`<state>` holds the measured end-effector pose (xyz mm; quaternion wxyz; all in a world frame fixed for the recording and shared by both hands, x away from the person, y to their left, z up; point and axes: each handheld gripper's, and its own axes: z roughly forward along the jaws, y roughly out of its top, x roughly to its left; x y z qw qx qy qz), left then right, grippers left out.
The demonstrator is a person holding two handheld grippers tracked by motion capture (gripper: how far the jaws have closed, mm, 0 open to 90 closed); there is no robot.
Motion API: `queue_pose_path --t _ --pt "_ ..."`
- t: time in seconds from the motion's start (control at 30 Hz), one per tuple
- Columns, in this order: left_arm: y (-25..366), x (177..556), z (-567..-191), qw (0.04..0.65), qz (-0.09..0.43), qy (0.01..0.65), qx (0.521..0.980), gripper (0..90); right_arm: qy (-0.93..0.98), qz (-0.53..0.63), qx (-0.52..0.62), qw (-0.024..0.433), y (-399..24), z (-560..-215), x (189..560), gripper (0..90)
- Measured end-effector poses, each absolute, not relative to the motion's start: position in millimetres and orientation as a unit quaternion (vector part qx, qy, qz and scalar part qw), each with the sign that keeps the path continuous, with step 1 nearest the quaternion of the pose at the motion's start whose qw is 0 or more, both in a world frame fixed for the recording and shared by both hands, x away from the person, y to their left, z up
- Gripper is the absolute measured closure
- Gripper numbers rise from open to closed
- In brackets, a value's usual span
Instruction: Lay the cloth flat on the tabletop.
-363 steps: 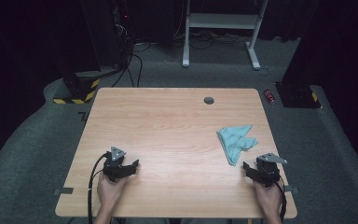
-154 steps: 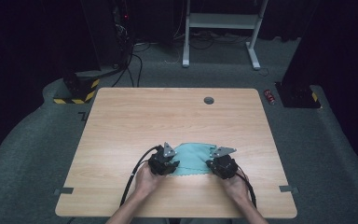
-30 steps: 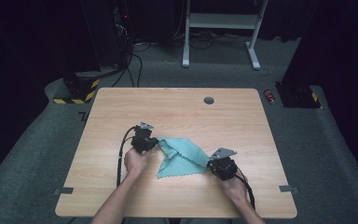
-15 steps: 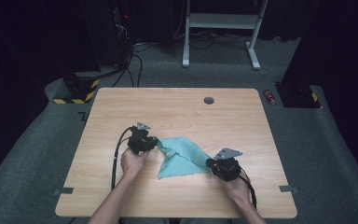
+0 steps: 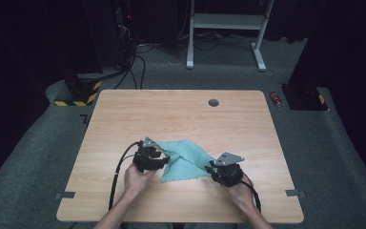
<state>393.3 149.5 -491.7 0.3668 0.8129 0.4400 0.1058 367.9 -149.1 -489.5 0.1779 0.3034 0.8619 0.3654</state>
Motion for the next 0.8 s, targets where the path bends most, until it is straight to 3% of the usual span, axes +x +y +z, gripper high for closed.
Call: queue_pose_path --t 0.07,0.17,0.37,0.57,0.67,0.8 --pt "143 388 -495 0.36 0.107 0.432 0.82 51.9 0.865 0.352 0.308 0.178 -145 -497 373 60.8" --pt "134 383 -501 0.348 0.118 0.423 0.829 52.6 0.867 0.342 0.315 0.179 -141 -504 379 61.4" --pt "129 387 -508 0.338 0.136 0.428 0.827 61.7 0.873 0.33 0.313 0.174 -138 -511 384 71.2" --pt "127 389 -511 0.344 0.142 0.422 0.827 78.6 0.878 0.329 0.3 0.174 -137 -513 384 88.6" --pt "129 390 -510 0.344 0.144 0.418 0.828 86.2 0.877 0.333 0.299 0.175 -137 -511 384 89.3" --pt "130 390 -510 0.347 0.139 0.419 0.827 88.3 0.869 0.349 0.304 0.176 -141 -501 385 89.1"
